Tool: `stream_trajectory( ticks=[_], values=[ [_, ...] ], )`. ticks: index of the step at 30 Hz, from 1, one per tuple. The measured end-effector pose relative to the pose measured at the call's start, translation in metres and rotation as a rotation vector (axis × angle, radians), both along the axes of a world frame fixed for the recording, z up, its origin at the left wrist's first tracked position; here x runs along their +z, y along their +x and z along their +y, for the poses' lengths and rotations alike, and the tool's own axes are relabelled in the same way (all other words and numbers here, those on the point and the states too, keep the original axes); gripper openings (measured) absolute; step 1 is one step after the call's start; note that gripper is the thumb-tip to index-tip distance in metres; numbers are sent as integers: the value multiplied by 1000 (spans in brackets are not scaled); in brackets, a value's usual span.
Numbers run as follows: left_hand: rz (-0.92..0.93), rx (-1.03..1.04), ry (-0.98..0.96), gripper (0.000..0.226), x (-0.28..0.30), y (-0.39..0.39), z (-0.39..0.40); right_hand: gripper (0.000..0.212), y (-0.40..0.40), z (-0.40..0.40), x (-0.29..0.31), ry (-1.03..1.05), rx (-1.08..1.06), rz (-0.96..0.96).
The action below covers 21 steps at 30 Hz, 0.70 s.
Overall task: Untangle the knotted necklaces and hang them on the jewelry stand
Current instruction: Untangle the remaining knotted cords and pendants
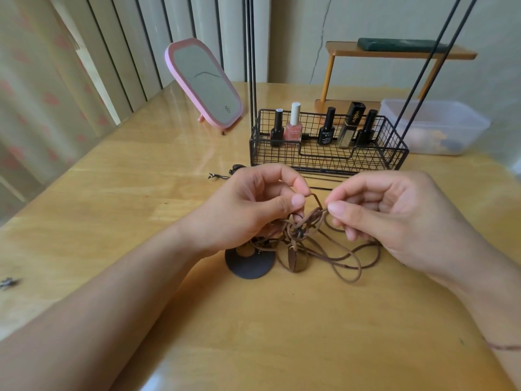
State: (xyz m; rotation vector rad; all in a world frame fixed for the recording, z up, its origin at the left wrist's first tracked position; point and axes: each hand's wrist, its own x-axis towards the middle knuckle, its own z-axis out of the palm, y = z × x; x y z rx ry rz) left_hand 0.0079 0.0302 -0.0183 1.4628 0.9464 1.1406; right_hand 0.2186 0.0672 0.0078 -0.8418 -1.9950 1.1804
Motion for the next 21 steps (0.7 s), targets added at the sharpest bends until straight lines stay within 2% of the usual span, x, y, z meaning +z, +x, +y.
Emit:
stream_trajectory(
  ticks=[4,7,11,15,21],
  values=[
    [-2,-22,-7,10,-1,-2,1,16,1,1,3,-42,-28,85],
    [40,-36,-6,19,-2,-2,1,6,2,2,3,-29,-71,125],
    [94,-36,-13,25,-3,-3,2,14,3,3,2,5,-81,143],
    [104,-31,-4,17,-3,-4,2,15,2,4,0,30,-70,108],
    [116,-52,28,18,-4,-3,2,10,0,3,-5,30,11,12]
  ],
)
